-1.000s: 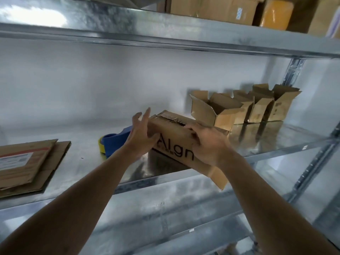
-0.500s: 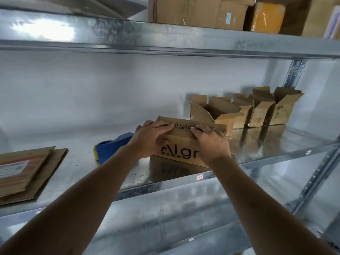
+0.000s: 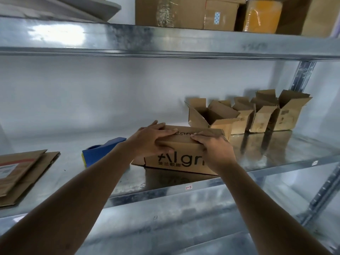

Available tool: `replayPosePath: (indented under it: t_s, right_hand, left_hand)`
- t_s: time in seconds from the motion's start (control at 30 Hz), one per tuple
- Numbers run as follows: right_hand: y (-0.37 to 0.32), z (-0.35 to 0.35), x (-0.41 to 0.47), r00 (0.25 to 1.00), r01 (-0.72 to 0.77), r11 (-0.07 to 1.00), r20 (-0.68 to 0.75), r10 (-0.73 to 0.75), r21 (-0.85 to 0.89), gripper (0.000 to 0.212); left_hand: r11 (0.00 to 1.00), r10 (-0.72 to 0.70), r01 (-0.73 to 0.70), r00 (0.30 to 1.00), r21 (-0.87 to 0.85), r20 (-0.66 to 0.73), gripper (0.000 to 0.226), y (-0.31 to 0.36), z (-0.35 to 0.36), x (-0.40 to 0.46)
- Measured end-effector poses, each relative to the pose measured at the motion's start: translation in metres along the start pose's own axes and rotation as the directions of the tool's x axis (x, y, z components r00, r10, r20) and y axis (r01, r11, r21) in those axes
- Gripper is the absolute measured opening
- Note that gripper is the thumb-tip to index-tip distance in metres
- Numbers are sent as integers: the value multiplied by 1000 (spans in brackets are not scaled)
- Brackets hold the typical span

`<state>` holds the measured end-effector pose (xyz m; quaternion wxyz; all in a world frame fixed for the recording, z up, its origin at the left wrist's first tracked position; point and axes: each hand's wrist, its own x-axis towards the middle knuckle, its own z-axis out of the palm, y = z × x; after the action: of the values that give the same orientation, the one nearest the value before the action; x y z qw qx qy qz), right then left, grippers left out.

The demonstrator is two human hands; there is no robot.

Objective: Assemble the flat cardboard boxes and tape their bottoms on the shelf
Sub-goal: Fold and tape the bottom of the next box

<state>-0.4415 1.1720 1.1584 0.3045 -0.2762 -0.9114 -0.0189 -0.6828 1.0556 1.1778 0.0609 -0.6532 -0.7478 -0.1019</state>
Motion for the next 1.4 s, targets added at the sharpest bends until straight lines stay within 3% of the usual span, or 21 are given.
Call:
replayPosePath:
  t_s: [0.37, 0.5, 0.67, 0.8, 0.93, 1.03, 1.1, 1.17, 1.27, 1.33, 1.4]
  right_hand:
    - [29, 22, 13, 985, 171, 982, 2, -172, 74, 65]
    - [32, 25, 5, 977, 209, 972, -70, -203, 103, 62]
    - [43, 38, 6, 939, 254, 947, -282, -194, 195, 46]
    - [43, 41, 4, 957, 224, 946, -238, -167, 235, 47]
    - [40, 45, -2, 944, 252, 947, -268, -194, 201, 55]
    - [40, 43, -12, 902, 281, 943, -384, -195, 180, 44]
    - [42, 42, -22, 875, 278, 946, -449, -179, 165, 30]
    - [43, 46, -29, 912, 203, 952, -397, -99, 229, 18]
    - [45, 58, -35, 966, -51, 932, -220, 138, 359, 24]
    - [46, 62, -35, 943, -243, 871, -105, 315, 428, 29]
    - [44, 60, -33, 888, -410, 734, 50, 458, 542, 32]
  left_hand:
    - [1000, -13, 13, 998, 0, -57, 84, -1, 16, -1]
    - [990, -140, 139, 990, -33, -24, 83, 17, 9, -8]
    - [966, -233, 233, 972, 115, -10, 87, 43, 3, -22]
    - [942, -254, 257, 966, 216, -42, 80, 55, 4, -27]
    - [957, -251, 257, 966, 137, -62, 88, 43, 5, -22]
    - [964, -262, 264, 963, 35, -58, 91, 33, 2, -17]
    - [954, -297, 295, 953, -43, -53, 78, 32, -4, -14]
    - [945, -318, 312, 947, -103, -47, 61, 32, -11, -10]
    - [917, -336, 330, 942, -224, 10, 49, 32, -22, -6]
    - [901, -330, 328, 943, -283, 40, 45, 30, -26, -4]
    - [894, -323, 326, 944, -308, 62, 42, 27, -29, -3]
